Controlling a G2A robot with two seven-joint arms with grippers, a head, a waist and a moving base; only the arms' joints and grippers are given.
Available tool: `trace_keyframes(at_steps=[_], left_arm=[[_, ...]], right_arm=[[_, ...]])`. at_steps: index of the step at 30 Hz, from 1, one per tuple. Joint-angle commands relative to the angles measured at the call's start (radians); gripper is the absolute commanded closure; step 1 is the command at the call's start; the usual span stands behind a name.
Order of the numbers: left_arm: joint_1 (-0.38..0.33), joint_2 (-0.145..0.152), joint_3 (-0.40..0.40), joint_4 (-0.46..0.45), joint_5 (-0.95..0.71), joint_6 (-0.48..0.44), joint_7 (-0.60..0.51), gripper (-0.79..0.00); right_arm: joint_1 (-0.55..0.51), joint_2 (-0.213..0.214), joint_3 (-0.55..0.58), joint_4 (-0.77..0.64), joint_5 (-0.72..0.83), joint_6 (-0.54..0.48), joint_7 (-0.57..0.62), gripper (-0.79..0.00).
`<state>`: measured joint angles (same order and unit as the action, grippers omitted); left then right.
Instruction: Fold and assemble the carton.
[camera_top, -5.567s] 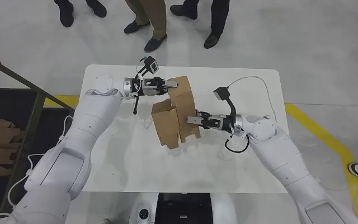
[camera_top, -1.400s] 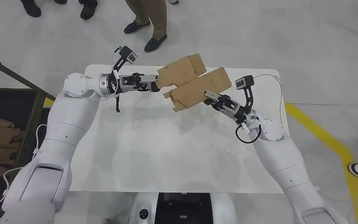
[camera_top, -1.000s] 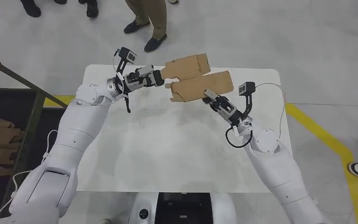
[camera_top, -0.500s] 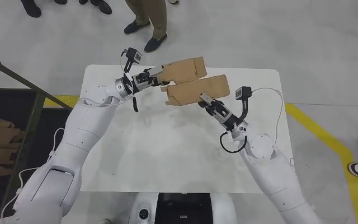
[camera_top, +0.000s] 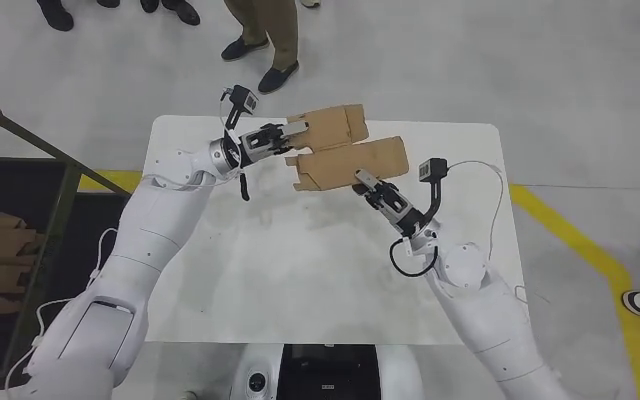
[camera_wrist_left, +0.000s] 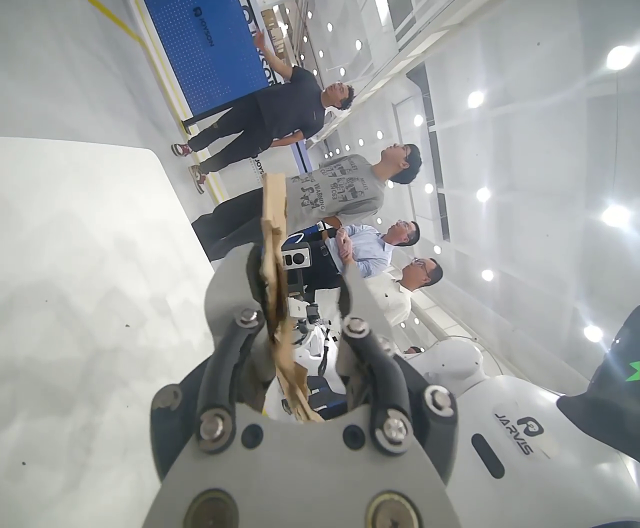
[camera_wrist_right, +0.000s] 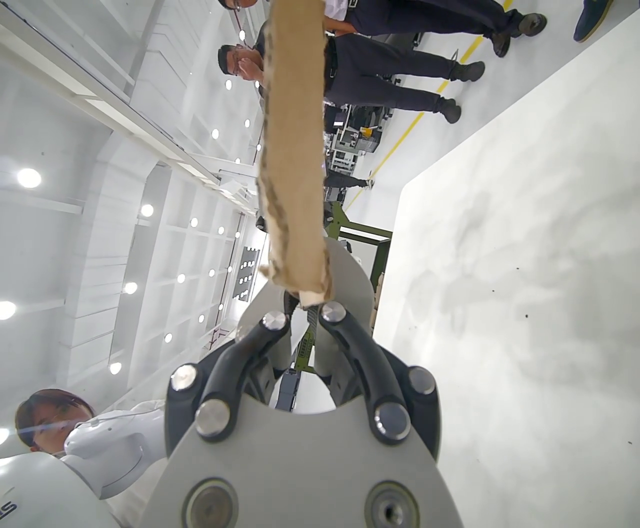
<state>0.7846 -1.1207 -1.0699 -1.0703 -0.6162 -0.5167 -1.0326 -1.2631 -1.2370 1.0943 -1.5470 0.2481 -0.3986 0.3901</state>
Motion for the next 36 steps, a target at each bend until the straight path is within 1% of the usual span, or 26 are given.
trace_keyframes(at_steps=[1,3,4,5,6,11,14,17,18,21,22,26,28,30,31,34,35,36], left_arm=[[0.001,-0.001,-0.001,0.003,-0.002,0.001,0.001,0.000],[0.002,-0.003,-0.002,0.004,-0.006,0.003,-0.001,0.000],[0.002,-0.004,-0.003,0.005,-0.009,0.005,-0.003,0.000],[0.002,-0.005,-0.003,0.006,-0.016,0.007,-0.006,0.000],[0.002,-0.005,-0.004,0.008,-0.017,0.007,-0.009,0.000],[-0.002,-0.005,-0.028,0.024,-0.056,0.016,-0.039,0.000],[-0.008,0.002,-0.056,0.038,-0.085,0.037,-0.088,0.000],[-0.013,0.010,-0.084,0.052,-0.109,0.064,-0.163,0.000],[-0.017,0.013,-0.090,0.054,-0.110,0.074,-0.196,0.000],[-0.028,0.022,-0.105,0.059,-0.107,0.076,-0.322,0.000],[-0.031,0.025,-0.113,0.067,-0.106,0.076,-0.345,0.000],[-0.025,0.034,-0.129,0.034,-0.110,0.121,-0.392,0.000],[-0.018,0.039,-0.133,0.018,-0.099,0.132,-0.402,0.000],[-0.012,0.041,-0.133,0.005,-0.101,0.140,-0.411,0.000],[-0.011,0.041,-0.130,-0.001,-0.099,0.144,-0.415,0.000],[-0.010,0.041,-0.119,-0.007,-0.091,0.149,-0.420,0.000],[-0.012,0.041,-0.115,-0.006,-0.086,0.149,-0.420,0.000],[-0.014,0.041,-0.112,-0.003,-0.078,0.144,-0.415,0.000]], right_arm=[[-0.003,-0.001,-0.001,-0.001,-0.003,-0.001,-0.002,0.000],[-0.006,-0.002,-0.001,-0.001,-0.010,-0.002,-0.004,0.000],[-0.006,-0.002,-0.002,-0.001,-0.015,-0.003,-0.004,-0.089],[-0.007,-0.003,-0.003,0.000,-0.015,-0.003,-0.005,-0.320],[-0.007,-0.004,-0.003,0.000,-0.014,-0.004,-0.005,-0.785],[-0.008,-0.005,0.023,0.009,0.025,-0.048,-0.009,-0.785],[0.010,-0.002,0.048,0.042,0.060,-0.087,0.043,-0.785],[0.043,0.002,0.069,0.095,0.113,-0.115,0.144,-0.785],[0.057,0.003,0.070,0.108,0.136,-0.127,0.193,-0.785],[0.093,0.006,0.079,0.160,0.208,-0.128,0.318,-0.785],[0.106,0.008,0.081,0.174,0.213,-0.125,0.364,-0.785],[0.143,0.015,0.072,0.205,0.236,-0.106,0.543,-0.785],[0.158,0.016,0.057,0.215,0.273,-0.093,0.642,-0.785],[0.176,0.017,0.046,0.234,0.285,-0.087,0.716,-0.785],[0.183,0.016,0.038,0.241,0.295,-0.086,0.747,-0.785],[0.202,0.013,0.023,0.268,0.309,-0.091,0.781,-0.785],[0.209,0.012,0.019,0.277,0.312,-0.092,0.789,-0.763],[0.214,0.012,0.016,0.285,0.315,-0.093,0.795,-0.674]])
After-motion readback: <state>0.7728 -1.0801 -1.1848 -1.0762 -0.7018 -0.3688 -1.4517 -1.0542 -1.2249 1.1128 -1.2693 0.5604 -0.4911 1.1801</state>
